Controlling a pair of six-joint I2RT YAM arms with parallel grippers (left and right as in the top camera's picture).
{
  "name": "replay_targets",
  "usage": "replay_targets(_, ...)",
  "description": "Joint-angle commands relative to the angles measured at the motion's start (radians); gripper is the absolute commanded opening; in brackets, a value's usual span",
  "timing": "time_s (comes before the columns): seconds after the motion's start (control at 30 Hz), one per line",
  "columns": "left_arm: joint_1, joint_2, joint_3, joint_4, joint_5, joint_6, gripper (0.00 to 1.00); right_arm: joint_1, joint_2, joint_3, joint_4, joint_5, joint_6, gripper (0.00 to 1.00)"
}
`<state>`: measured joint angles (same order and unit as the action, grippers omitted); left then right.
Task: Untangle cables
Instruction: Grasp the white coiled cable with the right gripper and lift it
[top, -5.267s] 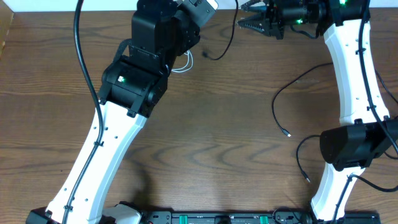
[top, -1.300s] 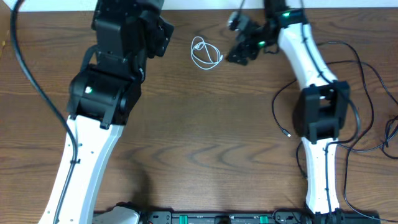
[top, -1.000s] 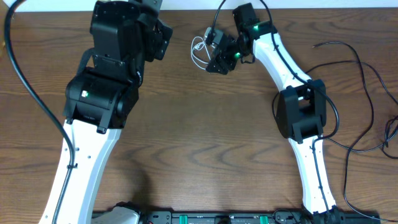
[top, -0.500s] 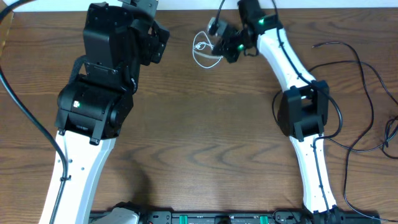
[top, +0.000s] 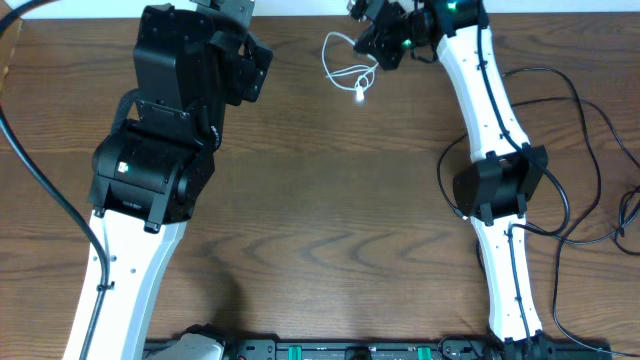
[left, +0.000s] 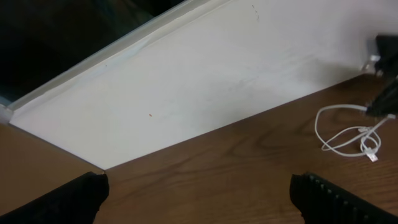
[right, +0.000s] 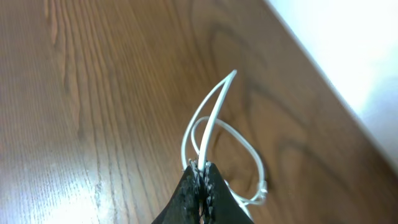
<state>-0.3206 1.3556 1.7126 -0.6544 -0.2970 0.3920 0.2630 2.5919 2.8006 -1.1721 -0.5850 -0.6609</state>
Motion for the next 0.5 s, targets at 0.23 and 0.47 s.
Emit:
replay_targets(0.23,0.004,0.001,0.024,-0.015,0.0,-0.013,0.99,-0.014,-0.016,0.283,-0.142,0.041,-0.002,0.01)
replay_targets(0.47,0.023,0.038,0.024,-0.014,0.0,-0.013,0.99,-0.041,-0.161,0.299,-0.21,0.086,-0.002,0.01)
